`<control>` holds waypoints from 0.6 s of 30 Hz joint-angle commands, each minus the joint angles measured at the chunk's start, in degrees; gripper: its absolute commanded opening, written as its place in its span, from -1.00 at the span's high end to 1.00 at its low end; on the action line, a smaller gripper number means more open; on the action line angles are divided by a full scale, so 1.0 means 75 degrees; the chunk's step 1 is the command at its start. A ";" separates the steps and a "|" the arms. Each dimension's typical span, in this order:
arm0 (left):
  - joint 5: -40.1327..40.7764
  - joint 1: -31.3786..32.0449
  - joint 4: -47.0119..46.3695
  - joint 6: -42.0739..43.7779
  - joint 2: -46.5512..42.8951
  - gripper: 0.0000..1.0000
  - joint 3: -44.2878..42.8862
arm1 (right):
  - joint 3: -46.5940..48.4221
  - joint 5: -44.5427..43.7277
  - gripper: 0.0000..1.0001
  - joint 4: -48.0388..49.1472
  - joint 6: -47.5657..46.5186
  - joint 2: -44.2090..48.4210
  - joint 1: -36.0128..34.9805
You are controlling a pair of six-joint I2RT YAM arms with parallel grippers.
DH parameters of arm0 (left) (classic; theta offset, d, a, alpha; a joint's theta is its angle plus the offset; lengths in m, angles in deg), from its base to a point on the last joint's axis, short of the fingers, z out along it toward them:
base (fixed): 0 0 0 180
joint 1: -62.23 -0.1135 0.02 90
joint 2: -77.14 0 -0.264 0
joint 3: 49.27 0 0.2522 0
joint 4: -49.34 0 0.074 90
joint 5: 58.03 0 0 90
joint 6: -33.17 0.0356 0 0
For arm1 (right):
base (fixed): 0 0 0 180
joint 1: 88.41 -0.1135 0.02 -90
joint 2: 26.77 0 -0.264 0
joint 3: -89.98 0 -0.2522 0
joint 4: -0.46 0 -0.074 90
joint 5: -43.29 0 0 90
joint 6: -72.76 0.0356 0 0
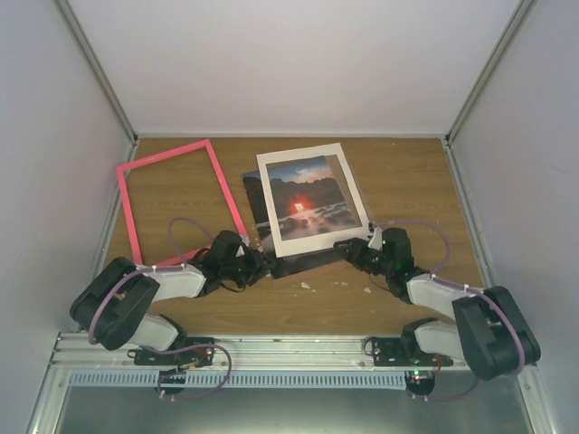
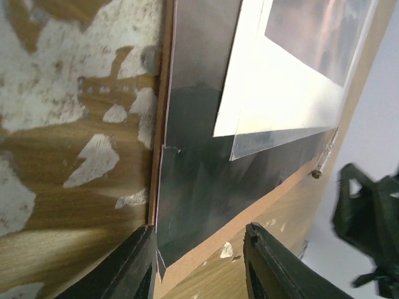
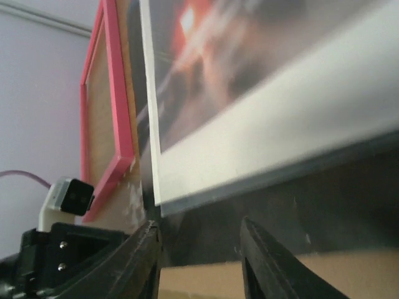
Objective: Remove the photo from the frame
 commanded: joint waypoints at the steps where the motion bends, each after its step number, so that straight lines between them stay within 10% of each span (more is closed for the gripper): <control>1: 0.0384 -0.0020 0.0979 0.1045 -0.0268 0.18 -0.0502 | 0.1151 -0.1304 0.19 -0.2878 -0.2056 0.0650 -0.0113; 18: 0.0540 0.0440 0.1952 0.2138 0.0040 0.14 -0.1191 | 0.2135 -0.2105 -0.29 -0.4562 -0.4060 -0.0251 0.0813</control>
